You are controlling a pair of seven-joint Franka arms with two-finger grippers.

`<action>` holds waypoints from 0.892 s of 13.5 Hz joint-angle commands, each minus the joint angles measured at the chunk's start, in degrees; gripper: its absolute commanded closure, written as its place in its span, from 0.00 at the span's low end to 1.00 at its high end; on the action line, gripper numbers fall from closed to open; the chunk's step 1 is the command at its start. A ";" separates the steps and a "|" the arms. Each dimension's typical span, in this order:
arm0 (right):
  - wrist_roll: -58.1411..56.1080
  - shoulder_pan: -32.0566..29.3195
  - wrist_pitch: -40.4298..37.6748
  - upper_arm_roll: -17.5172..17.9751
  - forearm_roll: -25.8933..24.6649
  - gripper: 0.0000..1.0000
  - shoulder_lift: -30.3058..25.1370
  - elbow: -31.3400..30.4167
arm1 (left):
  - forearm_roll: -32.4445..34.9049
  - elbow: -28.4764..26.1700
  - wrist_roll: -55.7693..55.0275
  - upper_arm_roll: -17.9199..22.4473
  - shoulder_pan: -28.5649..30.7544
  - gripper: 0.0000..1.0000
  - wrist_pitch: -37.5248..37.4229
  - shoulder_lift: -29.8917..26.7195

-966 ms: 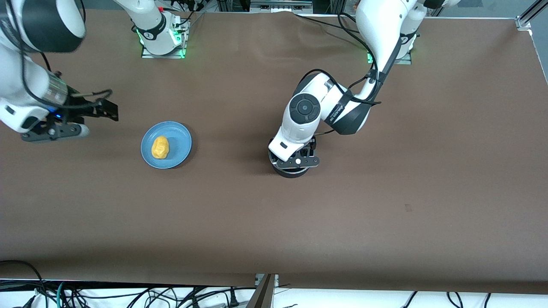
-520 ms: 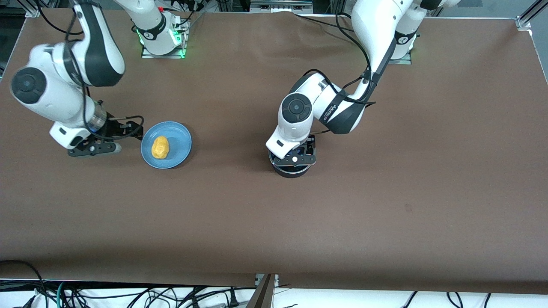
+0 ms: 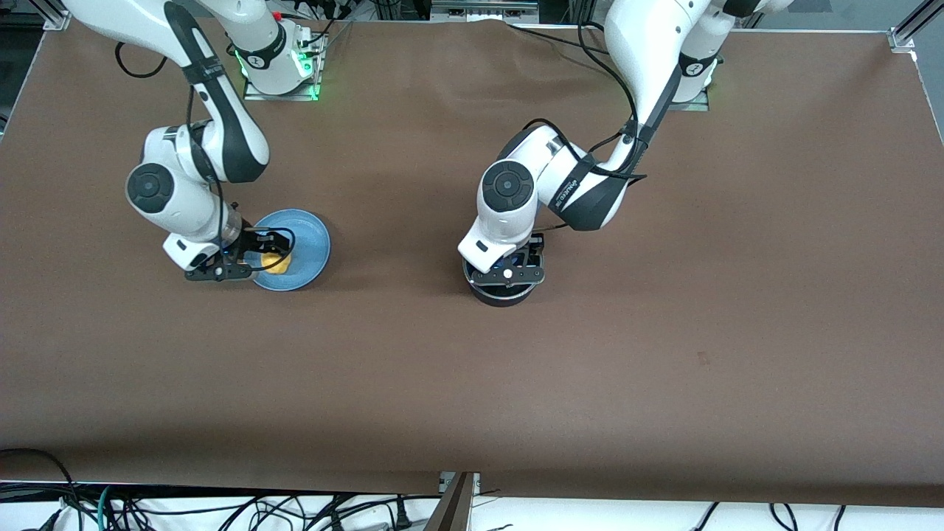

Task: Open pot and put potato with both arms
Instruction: 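Lower the right gripper to the potato while the left gripper holds the lid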

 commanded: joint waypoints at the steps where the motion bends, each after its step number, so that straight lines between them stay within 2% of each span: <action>1: 1.63 1.02 3.43 0.34 0.82 0.00 0.25 -1.67 | 1.23 0.52 -0.65 0.71 -0.80 0.61 -0.74 -0.27; 5: 0.84 1.02 7.30 0.25 0.56 0.00 1.84 -3.08 | 0.62 1.14 -0.83 0.71 -0.45 0.61 -1.00 -1.85; 9: 0.40 0.94 12.93 0.25 0.56 0.02 3.59 -5.36 | 0.96 1.05 -1.10 1.33 0.25 0.61 -7.31 -7.73; 11: 0.40 0.94 12.94 0.25 0.56 0.12 3.69 -5.54 | 1.32 1.05 -0.39 1.33 3.05 0.61 -11.61 -10.37; 12: 0.40 0.94 12.85 0.25 0.56 0.25 3.69 -5.63 | 1.32 1.05 -0.22 1.33 4.63 0.61 -13.11 -11.43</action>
